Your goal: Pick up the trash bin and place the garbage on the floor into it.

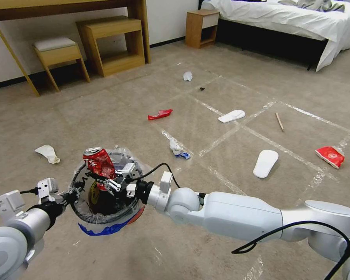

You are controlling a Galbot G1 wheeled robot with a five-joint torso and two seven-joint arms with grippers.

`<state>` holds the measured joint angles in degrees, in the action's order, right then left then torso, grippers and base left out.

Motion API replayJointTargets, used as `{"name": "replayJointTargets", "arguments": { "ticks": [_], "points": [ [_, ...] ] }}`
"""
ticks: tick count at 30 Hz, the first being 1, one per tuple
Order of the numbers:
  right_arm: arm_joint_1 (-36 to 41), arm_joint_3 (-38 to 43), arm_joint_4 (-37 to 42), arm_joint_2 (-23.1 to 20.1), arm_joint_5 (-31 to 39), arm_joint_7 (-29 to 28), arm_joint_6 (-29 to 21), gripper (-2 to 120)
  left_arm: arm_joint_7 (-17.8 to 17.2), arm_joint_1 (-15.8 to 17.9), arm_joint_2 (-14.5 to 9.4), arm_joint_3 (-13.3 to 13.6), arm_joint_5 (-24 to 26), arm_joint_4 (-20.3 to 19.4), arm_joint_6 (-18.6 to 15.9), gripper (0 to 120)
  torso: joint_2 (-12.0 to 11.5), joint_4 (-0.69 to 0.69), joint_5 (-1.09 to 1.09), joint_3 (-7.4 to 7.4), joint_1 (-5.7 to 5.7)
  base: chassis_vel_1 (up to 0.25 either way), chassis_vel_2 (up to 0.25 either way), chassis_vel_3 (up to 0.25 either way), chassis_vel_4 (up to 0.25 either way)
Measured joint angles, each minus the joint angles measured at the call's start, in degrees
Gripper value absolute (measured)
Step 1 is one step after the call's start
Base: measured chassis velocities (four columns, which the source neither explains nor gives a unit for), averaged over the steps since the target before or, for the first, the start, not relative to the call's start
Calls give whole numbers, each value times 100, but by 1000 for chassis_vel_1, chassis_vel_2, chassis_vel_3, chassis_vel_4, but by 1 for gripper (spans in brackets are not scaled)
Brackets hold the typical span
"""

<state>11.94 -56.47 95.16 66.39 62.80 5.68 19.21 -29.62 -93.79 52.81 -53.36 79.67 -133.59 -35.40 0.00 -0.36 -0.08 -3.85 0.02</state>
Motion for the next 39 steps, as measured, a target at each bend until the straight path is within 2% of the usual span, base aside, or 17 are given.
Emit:
{"name": "replayJointTargets", "arguments": {
  "ticks": [2, 4, 7, 12, 14, 16, 18, 20, 30, 36, 39],
  "points": [
    [20, -19, -8, 19, -21, -7, -4, 35, -1, 3, 8, 0, 0, 1, 2, 1, 0, 0, 0, 0, 0, 0, 0, 0, 0],
    [23, -27, -11, 35, -26, -9, -5, 36, -2, 4, 14, 1, 0, 1, 2, 1, 0, 0, 0, 0, 0, 0, 0, 0, 0],
    [26, -45, -38, 121, -37, -19, -9, 55, -2, 12, 39, 12, -2, 12, 4, 1, 0, 0, 0, 0, 0, 0, 0, 0, 0],
    [25, -55, -60, 165, -43, -23, -11, 67, -3, 20, 58, 17, -10, 19, 9, 1, 0, 0, 0, 0, 0, 0, 0, 0, 0],
    [23, -64, -69, 177, -52, -24, -11, 79, -3, 19, 71, 20, -16, 24, 9, 1, 0, 0, 0, 0, 0, 0, 0, 0, 0],
    [23, -65, -69, 178, -53, -24, -11, 81, -2, 18, 72, 20, -18, 27, 9, 1, 0, 0, 0, 0, 0, 0, 0, 0, 0],
    [21, -65, -71, 181, -58, -24, -11, 93, 5, 16, 73, 20, -21, 39, 11, 1, 0, 0, 0, 0, 0, 0, 0, 0, 0],
    [19, -65, -71, 179, -59, -24, -11, 97, 7, 19, 73, 21, -21, 47, 12, 1, 0, 0, 0, 0, 0, 0, 0, 0, 0],
    [82, 125, -15, 101, -104, -26, -9, 100, 27, 35, 93, 42, -62, 124, 26, 1, 0, 0, 0, 0, 0, 0, 0, 0, 0],
    [221, 553, 88, 97, -150, -30, 33, 100, 33, 36, 99, 44, -75, 149, 32, 1, 0, 0, 0, 0, 0, 0, 0, 0, 0],
    [318, 1126, 187, 237, -325, -15, 213, 100, 35, 33, 123, 44, -76, 160, 40, 1, 0, 0, 0, 0, 0, 0, 0, 0, 0]
  ]
}}
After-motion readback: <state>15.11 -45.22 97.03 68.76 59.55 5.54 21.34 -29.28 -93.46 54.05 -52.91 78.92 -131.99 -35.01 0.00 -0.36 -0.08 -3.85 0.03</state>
